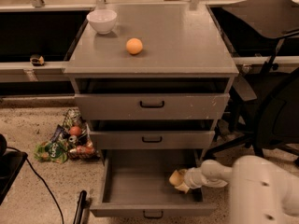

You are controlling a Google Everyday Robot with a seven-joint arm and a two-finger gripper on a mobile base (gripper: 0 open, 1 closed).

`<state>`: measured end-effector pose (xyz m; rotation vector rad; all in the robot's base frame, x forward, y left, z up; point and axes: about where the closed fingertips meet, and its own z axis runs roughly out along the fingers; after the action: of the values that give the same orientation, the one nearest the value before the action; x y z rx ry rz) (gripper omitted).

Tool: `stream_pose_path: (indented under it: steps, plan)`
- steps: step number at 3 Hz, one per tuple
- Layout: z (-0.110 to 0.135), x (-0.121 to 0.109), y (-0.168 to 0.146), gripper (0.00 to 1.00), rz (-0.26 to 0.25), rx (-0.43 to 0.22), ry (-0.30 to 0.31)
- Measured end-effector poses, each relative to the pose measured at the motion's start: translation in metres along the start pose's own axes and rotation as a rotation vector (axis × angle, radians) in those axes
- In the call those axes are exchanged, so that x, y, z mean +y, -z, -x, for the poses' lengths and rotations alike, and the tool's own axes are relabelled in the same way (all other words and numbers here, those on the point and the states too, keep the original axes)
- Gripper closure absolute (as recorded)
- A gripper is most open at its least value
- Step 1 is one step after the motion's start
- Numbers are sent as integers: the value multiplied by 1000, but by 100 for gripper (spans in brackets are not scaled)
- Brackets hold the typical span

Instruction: Pick sponge from bottom drawer and place on counter

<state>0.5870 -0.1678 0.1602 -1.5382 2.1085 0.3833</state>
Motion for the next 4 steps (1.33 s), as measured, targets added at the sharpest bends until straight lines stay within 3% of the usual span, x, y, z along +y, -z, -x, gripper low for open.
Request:
stream_pose_path:
  steps: [1, 2, 3, 4]
  plan:
    - [36, 4, 80, 100, -44, -126, 116]
    - [48, 8, 131, 100, -47, -235, 184]
    - [48, 20, 132, 100, -11, -252, 198]
    - [73, 1, 157, 100, -46, -307, 285]
